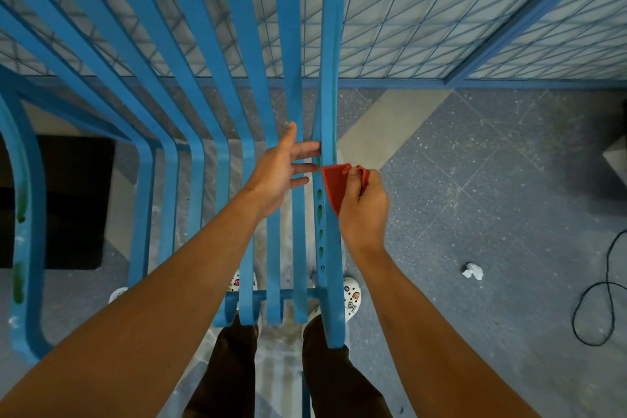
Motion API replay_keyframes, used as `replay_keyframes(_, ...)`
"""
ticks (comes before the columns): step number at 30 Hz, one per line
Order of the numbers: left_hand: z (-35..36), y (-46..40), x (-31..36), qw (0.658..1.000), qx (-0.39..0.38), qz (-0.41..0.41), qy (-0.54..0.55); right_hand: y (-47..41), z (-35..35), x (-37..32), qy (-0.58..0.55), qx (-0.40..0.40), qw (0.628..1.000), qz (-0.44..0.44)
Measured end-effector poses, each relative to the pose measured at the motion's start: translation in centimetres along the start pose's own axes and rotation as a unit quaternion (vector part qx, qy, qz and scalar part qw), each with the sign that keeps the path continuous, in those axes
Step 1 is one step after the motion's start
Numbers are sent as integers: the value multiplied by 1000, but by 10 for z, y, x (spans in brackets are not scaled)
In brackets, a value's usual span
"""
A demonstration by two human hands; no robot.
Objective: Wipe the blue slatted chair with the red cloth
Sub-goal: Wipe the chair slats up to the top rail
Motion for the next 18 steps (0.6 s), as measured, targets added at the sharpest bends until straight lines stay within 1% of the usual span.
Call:
replay_keyframes(3,-1,0,0,1000,1,0,-1,16,-4,7,-2,-5,1000,-7)
replay_keyframes(6,0,1,1,1000,4,1,-3,31,2,12,26,-43,998,-35)
replay_keyframes(8,1,2,1,1000,2,8,-14,33,6,13,43,-55,997,-39)
replay_keyframes(11,0,1,2,1000,-1,16,-22,27,11,10,46,-57,997,-39)
replay_keyframes(18,-2,0,3,1000,-4,19,-23,-2,23,-3,4,-38,998,-47)
Point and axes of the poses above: each hand's wrist, its own y-axis away from the middle knuckle, its own z-axis out of the palm, x = y × z, the point moved 2 cm from there along -y, towards the middle knuckle, and after that the axes turned 1 degree about x, right-handed, at the moved point
